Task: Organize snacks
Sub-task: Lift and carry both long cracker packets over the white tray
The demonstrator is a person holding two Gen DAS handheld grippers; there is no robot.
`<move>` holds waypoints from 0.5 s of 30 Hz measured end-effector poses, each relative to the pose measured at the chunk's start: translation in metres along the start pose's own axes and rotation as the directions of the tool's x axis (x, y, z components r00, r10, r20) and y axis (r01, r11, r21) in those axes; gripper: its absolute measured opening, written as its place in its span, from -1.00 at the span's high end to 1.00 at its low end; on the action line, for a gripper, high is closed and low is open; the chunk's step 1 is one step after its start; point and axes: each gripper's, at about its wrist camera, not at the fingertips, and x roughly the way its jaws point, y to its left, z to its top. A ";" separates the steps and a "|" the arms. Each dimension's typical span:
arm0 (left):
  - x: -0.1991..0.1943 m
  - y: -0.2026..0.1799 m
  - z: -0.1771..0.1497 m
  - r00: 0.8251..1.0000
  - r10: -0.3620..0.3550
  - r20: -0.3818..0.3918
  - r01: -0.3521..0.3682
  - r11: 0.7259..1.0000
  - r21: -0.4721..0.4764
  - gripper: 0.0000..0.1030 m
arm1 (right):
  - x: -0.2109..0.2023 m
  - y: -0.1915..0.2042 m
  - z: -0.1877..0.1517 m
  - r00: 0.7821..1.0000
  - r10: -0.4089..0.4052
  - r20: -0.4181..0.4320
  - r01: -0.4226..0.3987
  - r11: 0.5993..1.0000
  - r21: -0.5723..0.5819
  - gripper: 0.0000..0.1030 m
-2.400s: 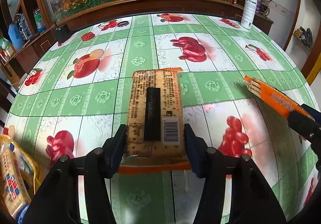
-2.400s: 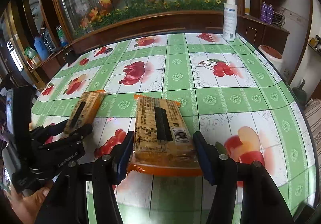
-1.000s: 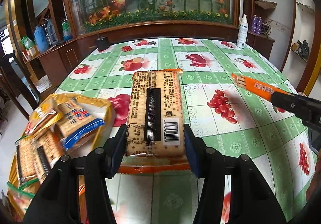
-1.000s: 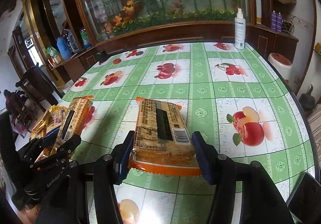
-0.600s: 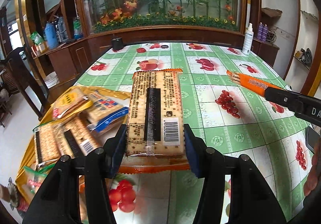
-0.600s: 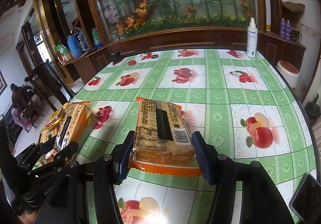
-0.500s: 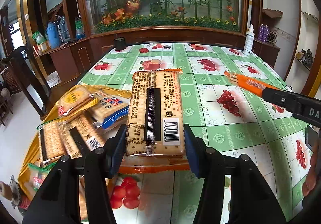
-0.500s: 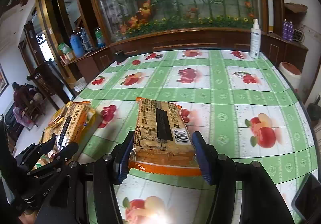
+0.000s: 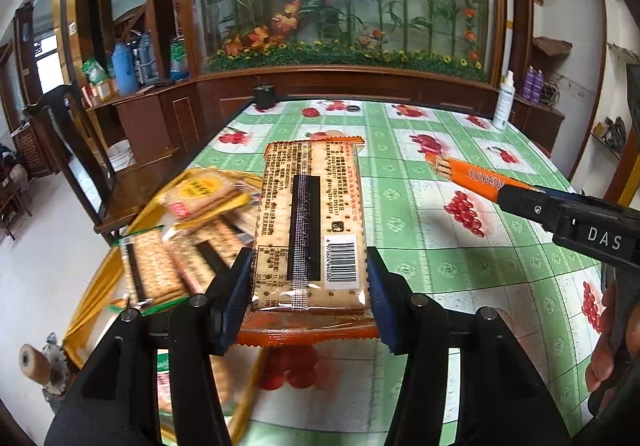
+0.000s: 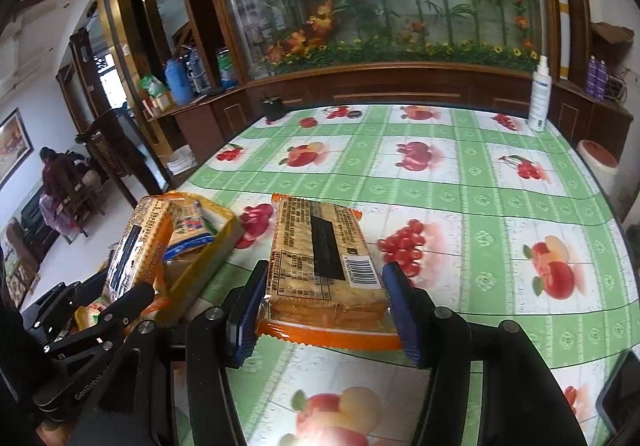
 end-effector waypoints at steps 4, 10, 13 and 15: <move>-0.008 0.018 -0.001 1.000 0.024 0.012 -0.024 0.999 -0.026 -0.02 | 0.003 0.016 0.003 1.000 0.028 0.001 -0.028 0.999 -0.023 -0.12; -0.012 0.046 -0.007 0.998 0.067 0.009 -0.067 0.995 -0.070 -0.02 | 0.011 0.047 0.009 0.997 0.078 -0.001 -0.078 0.995 -0.069 -0.12; -0.014 0.061 -0.010 0.996 0.085 0.006 -0.084 0.992 -0.097 -0.02 | 0.018 0.067 0.013 0.994 0.106 -0.010 -0.107 0.990 -0.096 -0.12; -0.016 0.069 -0.011 0.995 0.098 0.007 -0.097 0.989 -0.110 -0.02 | 0.022 0.081 0.015 0.992 0.122 -0.013 -0.123 0.986 -0.116 -0.12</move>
